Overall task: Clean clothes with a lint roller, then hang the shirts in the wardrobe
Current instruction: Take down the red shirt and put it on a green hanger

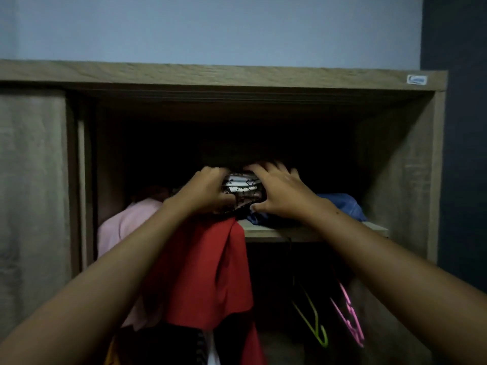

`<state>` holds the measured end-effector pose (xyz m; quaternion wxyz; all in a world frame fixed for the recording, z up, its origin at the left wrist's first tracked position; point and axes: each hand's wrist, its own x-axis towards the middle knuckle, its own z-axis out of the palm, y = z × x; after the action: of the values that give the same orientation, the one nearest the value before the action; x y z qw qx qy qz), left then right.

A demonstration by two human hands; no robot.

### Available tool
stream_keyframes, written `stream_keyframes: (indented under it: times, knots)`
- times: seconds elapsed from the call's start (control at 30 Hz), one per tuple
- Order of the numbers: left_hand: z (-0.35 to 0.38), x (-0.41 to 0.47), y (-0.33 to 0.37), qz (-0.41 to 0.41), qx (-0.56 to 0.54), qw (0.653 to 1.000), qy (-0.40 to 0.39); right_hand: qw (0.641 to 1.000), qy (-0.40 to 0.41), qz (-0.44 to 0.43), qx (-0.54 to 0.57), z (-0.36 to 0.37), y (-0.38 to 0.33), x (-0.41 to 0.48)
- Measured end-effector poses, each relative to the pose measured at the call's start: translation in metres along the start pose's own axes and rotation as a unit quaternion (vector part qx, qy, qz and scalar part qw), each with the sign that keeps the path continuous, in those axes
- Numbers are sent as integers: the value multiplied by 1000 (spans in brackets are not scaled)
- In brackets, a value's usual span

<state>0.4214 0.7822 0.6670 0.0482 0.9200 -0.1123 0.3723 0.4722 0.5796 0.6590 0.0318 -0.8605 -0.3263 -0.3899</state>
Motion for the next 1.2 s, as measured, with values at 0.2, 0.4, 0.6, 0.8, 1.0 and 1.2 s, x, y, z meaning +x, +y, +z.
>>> stream_keyframes:
  times: [0.2, 0.4, 0.6, 0.8, 1.0, 1.2]
  knots:
    - [-11, 18, -33, -43, -42, 998, -26, 999, -26, -30, 9, 11, -10, 31]
    - [-2, 14, -46, -24, -39, 998, -42, 990, -136, -33, -8, 24, -20, 45]
    - [-5, 14, -43, -17, -19, 998, -49, 995, -85, -42, -10, 39, -26, 50]
    - [-5, -3, -22, 4, -11, 1000, 6, 982, -62, 98, 151, 26, -1, 62]
    - [5, 10, -6, -44, 110, 993, 5, 968, 10, 147, 202, 13, 13, 70]
    - [13, 41, 8, -72, 59, 996, -8, 975, 44, 134, 174, -4, 40, 58]
